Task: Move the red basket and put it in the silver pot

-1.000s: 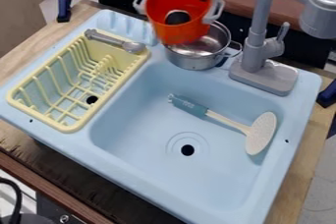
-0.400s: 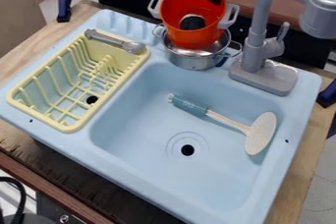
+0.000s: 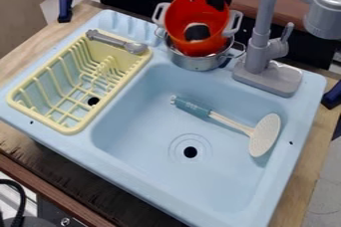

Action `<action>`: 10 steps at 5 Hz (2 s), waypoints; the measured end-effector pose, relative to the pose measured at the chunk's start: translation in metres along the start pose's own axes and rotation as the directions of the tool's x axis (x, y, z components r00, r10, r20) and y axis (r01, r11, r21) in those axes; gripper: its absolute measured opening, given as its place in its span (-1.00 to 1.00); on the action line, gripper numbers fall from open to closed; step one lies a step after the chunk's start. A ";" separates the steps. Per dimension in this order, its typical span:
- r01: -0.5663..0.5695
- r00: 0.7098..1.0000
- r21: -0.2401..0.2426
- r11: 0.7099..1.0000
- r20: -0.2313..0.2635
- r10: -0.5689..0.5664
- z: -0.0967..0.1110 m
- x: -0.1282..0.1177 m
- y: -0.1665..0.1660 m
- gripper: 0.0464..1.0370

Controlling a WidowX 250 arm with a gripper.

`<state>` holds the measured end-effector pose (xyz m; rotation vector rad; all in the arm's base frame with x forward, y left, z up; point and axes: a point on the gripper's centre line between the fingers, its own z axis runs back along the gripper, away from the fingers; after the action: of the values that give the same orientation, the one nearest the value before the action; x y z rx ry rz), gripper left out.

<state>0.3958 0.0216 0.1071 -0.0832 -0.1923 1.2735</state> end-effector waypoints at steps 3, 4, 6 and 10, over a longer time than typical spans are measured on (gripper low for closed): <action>0.012 1.000 0.008 1.000 -0.020 -0.011 -0.004 0.000 0.004 0.84; 0.018 1.000 0.018 1.000 -0.013 -0.018 -0.009 -0.003 0.013 0.93; 0.123 0.992 -0.110 0.986 0.025 -0.121 0.023 -0.012 0.031 0.93; 0.338 0.941 -0.094 0.936 0.003 -0.339 0.032 -0.020 0.096 0.93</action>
<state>0.2936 0.0291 0.1207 -0.1330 -0.2435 0.9187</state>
